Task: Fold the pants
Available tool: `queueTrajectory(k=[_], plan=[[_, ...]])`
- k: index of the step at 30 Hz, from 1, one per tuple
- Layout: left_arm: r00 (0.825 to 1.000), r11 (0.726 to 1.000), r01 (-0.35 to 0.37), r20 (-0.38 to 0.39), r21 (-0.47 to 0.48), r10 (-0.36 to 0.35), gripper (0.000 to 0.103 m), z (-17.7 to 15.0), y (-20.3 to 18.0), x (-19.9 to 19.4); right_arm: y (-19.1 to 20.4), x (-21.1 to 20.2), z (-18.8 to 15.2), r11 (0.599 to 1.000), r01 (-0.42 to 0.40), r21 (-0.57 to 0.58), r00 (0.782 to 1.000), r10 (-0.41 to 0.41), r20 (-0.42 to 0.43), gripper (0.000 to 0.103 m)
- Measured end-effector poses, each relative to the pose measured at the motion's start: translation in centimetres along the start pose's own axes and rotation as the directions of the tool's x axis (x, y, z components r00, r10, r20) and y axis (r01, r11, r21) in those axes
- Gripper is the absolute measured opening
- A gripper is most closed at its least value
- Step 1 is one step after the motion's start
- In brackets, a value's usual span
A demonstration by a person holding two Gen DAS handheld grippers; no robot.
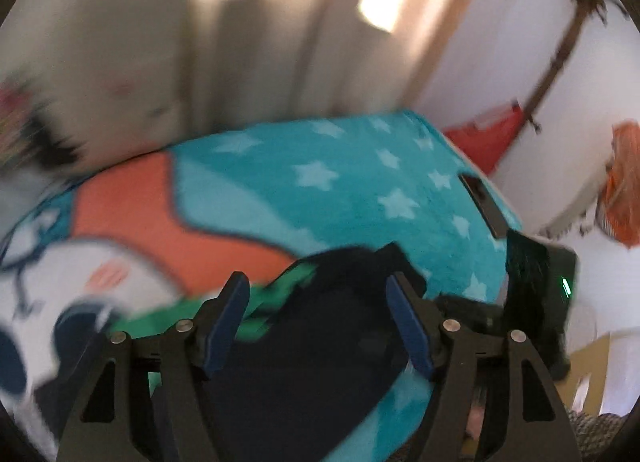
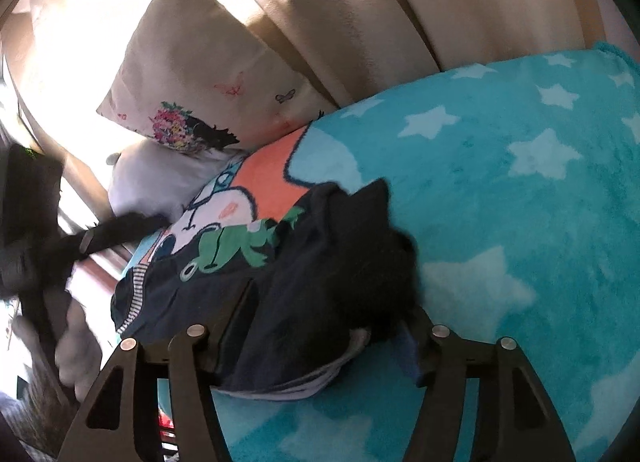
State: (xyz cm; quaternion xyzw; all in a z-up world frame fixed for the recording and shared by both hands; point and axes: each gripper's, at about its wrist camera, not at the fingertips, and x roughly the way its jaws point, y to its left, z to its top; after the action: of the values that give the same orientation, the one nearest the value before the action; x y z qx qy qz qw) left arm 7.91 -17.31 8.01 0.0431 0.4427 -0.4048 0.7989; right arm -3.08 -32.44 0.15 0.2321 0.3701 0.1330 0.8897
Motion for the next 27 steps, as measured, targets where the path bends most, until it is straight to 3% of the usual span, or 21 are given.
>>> queueTrajectory(k=[6, 16, 22, 27], plan=[[0.985, 0.995, 0.099, -0.145, 0.014, -0.096, 0.07, 3.0, -2.2, 7.6, 0.2, 0.0, -0.6, 0.999, 0.034, -0.01, 0.999, -0.034, 0.022, 0.068], [0.967, 0.994, 0.105, -0.232, -0.002, -0.102, 0.069, 2.4, -2.8, 10.9, 0.7, 0.3, -0.8, 0.997, 0.083, -0.012, 0.995, -0.082, 0.051, 0.068], [0.965, 0.997, 0.068, -0.25, -0.028, -0.073, 0.054, 2.2, -2.0, 11.6, 0.9, 0.4, -1.0, 0.994, 0.106, -0.008, 0.992, -0.105, 0.069, 0.068], [0.968, 1.0, 0.024, -0.251, 0.012, -0.02, 0.031, 2.0, -2.2, 11.6, 1.4, 0.5, -1.2, 0.99, 0.137, -0.015, 0.988, -0.136, 0.074, 0.068]])
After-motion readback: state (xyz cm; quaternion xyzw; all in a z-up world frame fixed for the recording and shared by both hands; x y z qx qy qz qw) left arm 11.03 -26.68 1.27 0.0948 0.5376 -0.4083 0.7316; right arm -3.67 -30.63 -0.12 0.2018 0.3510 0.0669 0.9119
